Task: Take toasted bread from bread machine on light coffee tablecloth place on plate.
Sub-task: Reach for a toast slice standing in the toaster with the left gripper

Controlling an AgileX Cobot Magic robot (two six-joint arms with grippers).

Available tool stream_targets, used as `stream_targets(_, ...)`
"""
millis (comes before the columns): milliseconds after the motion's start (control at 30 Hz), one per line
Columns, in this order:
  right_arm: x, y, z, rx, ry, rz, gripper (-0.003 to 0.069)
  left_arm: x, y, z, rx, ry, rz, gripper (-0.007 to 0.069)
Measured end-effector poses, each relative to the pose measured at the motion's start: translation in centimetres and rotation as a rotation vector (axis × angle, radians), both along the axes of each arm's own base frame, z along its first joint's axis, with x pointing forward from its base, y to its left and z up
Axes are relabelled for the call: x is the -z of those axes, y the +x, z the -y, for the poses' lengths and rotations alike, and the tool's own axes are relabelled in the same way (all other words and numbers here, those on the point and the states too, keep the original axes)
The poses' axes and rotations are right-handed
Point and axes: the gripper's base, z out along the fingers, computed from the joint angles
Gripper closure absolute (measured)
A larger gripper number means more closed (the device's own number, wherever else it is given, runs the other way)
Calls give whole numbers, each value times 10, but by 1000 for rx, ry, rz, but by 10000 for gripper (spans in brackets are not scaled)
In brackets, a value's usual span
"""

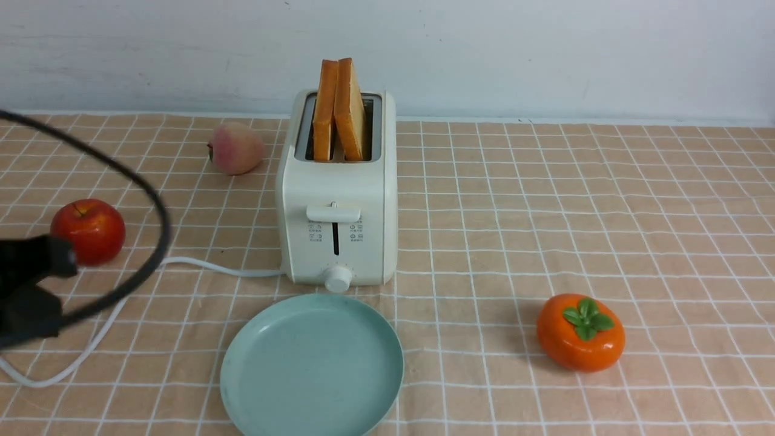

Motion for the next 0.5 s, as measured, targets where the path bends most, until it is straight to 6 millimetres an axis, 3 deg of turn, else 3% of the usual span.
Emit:
stream_targets(67,10,13,-3,-58,19,-51,510,1,37,8,44,5,-61,638)
stream_targets(100,11,13,-3,-60,19,-55,519,-2,37,8,48,6,-54,638)
stream_targets(200,27,18,-3,-70,14,-87,658,-5,72,34,143,25,-55,638)
stream_targets(333,49,21,-2,-76,-2,-103,676,-12,109,77,252,18,17,638)
stream_targets(367,50,21,-2,-78,-4,-103,676,-12,112,78,252,17,21,638)
stream_targets(433,61,20,-3,-86,3,-131,676,-10,137,96,285,19,50,638)
stream_targets(500,65,19,-4,-85,20,-141,676,-10,151,101,284,24,81,638)
